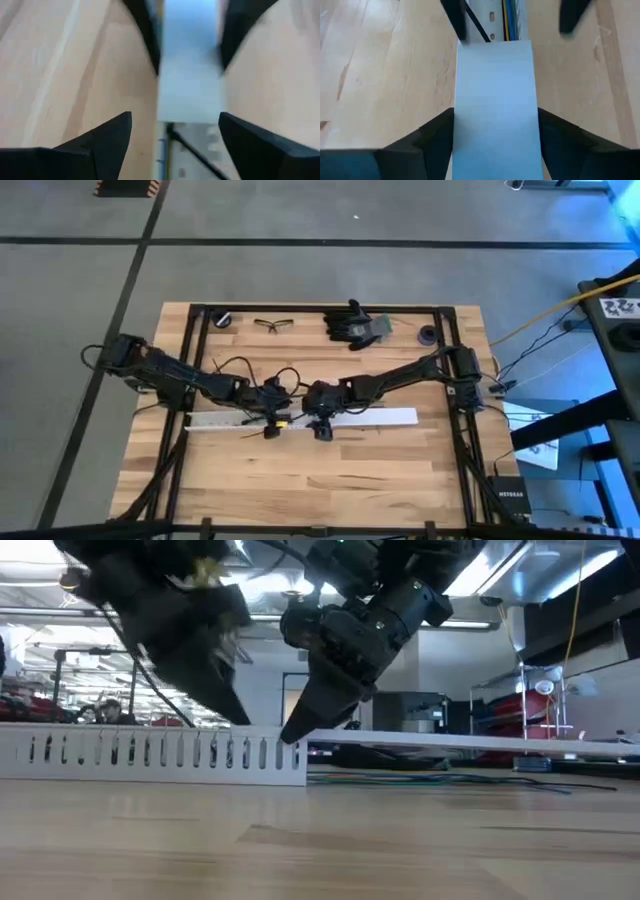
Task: Ziptie cables
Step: Close the white cable duct
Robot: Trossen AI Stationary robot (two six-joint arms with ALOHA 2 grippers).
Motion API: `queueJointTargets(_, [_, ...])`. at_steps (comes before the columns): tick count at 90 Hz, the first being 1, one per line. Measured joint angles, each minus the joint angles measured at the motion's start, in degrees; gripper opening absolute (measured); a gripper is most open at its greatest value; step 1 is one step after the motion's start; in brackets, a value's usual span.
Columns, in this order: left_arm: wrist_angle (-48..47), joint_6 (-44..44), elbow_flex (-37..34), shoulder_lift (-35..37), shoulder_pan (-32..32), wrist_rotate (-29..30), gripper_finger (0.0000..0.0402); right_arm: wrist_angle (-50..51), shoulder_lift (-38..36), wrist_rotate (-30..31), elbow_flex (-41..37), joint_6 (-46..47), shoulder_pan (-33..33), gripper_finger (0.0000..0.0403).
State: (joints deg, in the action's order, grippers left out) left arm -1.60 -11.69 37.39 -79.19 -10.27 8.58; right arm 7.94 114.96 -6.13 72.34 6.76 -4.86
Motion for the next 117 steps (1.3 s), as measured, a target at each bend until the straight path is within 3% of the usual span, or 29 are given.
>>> queueJointTargets(11, [-8.93,-1.53,-0.04,5.49,-1.28,0.23,0.0285,0.21,-0.03,0.0,0.09,0.0,0.0,0.0234])
queueJointTargets(20, [-7.98,-1.86,-2.24,6.36,-2.3,0.73,0.0285,0.33,-0.04,0.06,0.1,-0.03,0.02,0.0234])
queueJointTargets(55, [15.25,-3.34,-12.68,-1.62,-2.62,0.96,0.0285,0.9,-0.17,1.04,0.2,-0.79,0.02,0.0234])
queueJointTargets(82, [29.99,-1.42,-12.87,-10.87,-3.73,1.72,0.0283,1.17,-0.26,0.58,0.2,-0.74,-0.04,0.0234])
queueJointTargets(107, [30.4,-1.46,-12.81,-11.4,-3.71,1.9,0.0211,0.46,-0.26,0.71,0.22,-0.72,-0.02,0.0234])
queueJointTargets(117, [30.4,-1.42,-12.76,-11.4,-3.71,1.7,0.0199,-0.6,-0.26,0.95,0.22,0.12,-0.02,0.0234])
